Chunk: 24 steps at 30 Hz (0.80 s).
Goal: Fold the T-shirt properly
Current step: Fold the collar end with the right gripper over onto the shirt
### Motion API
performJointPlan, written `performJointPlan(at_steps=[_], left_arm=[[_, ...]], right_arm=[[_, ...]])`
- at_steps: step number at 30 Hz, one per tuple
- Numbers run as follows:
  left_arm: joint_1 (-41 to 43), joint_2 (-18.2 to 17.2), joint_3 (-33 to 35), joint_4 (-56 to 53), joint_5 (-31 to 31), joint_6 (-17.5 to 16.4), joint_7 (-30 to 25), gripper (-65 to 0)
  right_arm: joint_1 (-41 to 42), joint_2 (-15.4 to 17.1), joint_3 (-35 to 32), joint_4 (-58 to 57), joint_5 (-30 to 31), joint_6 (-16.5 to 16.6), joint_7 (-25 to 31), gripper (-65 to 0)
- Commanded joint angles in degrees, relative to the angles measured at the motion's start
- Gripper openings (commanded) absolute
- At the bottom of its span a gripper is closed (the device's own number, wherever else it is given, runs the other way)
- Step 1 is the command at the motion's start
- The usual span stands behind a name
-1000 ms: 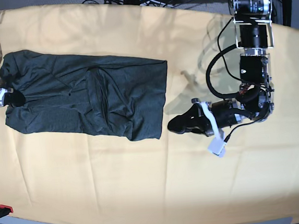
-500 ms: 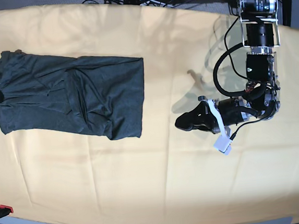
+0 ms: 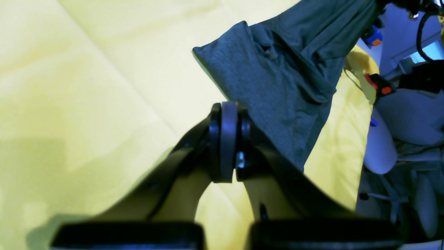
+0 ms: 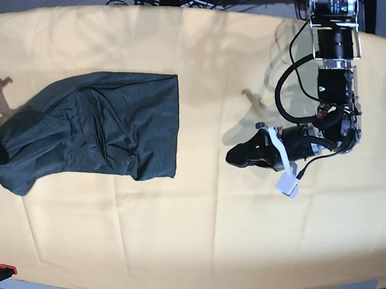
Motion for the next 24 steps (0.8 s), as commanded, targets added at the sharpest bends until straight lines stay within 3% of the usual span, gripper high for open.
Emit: performJointPlan(at_steps=[1,5,10,24], left_arm=[[-1.27,-0.39,-0.26,0.79,-1.57,-0.45,-1.07,-65.0],[-0.44,-0.44,-0.26,0.79,-1.55,-0.45,-1.07,-65.0],[1.01,-0.28,-0.24,0.79,-1.55,-0.45,-1.07,-65.0],[1.11,-0.31,-0.2,0.79,-1.57,-0.45,-1.05,-65.0]], right_arm=[[0.66,0.04,0.35,2.38,1.47,0.08,0.86,-65.0],[0.66,-6.23,-0.55,7.41,1.47,0.08,0.86,-65.0],[1.18,-12.31,-7.96,9.25,1.47,0.08,0.86,-65.0],[9.38,-19.06,-31.47,10.6,1.47,0.08,0.86,-65.0]])
